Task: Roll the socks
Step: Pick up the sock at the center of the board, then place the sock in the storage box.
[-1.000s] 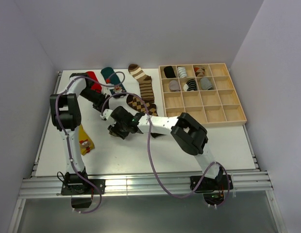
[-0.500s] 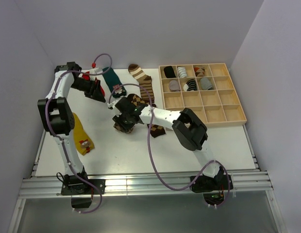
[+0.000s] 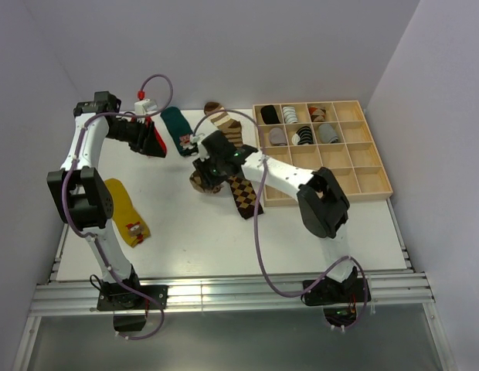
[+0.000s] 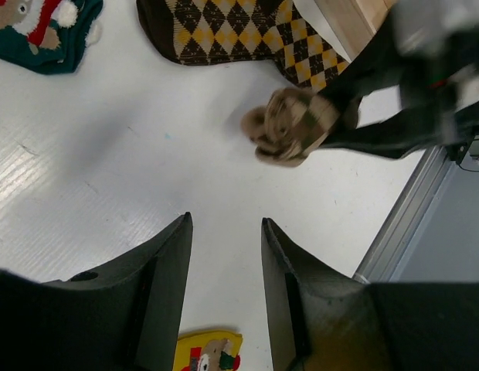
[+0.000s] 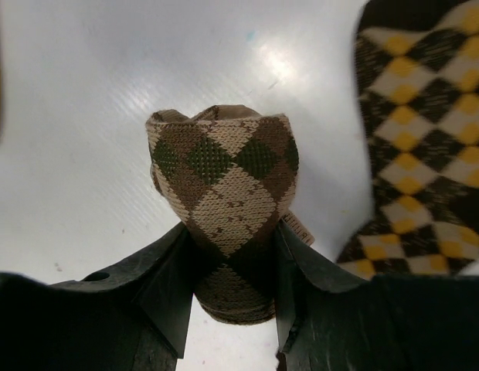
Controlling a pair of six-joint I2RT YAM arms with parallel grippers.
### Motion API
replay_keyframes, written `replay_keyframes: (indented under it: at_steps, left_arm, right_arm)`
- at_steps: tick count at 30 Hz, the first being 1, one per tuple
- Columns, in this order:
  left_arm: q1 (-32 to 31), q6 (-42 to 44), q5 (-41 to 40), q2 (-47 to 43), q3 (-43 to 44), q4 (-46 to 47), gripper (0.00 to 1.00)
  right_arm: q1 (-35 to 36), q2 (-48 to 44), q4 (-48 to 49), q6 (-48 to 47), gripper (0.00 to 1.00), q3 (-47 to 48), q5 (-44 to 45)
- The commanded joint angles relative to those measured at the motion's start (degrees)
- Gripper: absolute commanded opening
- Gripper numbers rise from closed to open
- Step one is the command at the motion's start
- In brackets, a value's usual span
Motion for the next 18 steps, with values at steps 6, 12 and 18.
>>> replay_keyframes:
  at_steps: [6, 12, 18]
  left_arm:
    - [0.6, 0.1, 2.7, -4.9, 0.6, -1.8, 0.45]
    - [0.6, -0.7, 3.0, -6.3, 2.5, -1.6, 0.46]
    - [0.5, 0.7, 5.5, -6.9, 3.2, -1.8, 0.46]
  right_arm:
    - [-8.8, -13.2, -0.4, 1.6, 0.0, -0.9, 3.2]
    - [-19.5, -20.1, -2.3, -1.2, 0.0, -4.5, 16.4]
    - [-30.0, -22.4, -2.0, -4.7, 0.0, -8.4, 30.7]
